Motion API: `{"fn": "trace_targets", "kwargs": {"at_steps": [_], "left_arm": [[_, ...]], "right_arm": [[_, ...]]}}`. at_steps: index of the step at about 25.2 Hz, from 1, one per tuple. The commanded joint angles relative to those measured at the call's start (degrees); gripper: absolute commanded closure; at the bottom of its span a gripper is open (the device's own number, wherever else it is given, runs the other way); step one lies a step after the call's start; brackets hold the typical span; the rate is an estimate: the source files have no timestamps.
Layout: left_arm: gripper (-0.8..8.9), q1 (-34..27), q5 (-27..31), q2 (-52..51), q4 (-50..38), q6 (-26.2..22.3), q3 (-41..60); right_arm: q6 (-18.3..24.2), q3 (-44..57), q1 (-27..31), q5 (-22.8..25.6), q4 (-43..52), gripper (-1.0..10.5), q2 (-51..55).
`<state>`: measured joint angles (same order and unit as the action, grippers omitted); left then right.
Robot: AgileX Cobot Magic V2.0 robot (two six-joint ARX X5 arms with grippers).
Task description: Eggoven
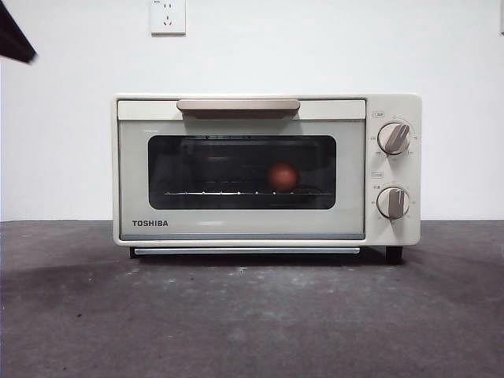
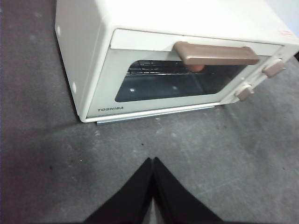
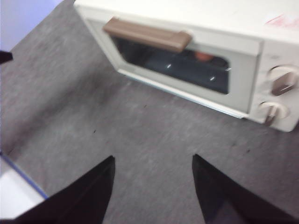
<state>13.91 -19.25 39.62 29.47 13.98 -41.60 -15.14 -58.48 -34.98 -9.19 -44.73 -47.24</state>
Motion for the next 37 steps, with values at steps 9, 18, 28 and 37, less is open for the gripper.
{"fn": "trace_targets", "kwargs": {"at_steps": [9,18,28,37], "left_arm": [[8.06,0.22,0.85,-5.22,2.58,-1.33,-1.22],[8.06,0.22,0.83,-5.20,2.54,-1.31,-1.22],[8.06,0.22,0.83,-5.18,2.19,-1.31,-1.22],[8.06,-0.28,1.38,-6.25,2.03,-10.29,-1.07]], "right_arm": [[2.40,-0.98,-0.52,-0.42,-4.00,9.3,-2.21],[3.15,-0.98,-0.52,0.63,-2.89,9.4,-2.12],[3.17,-0.98,-0.46,0.63,-0.33,9.4,-1.60],[3.17,-0.98,-0.46,0.66,-0.31,9.4,-1.60]]}}
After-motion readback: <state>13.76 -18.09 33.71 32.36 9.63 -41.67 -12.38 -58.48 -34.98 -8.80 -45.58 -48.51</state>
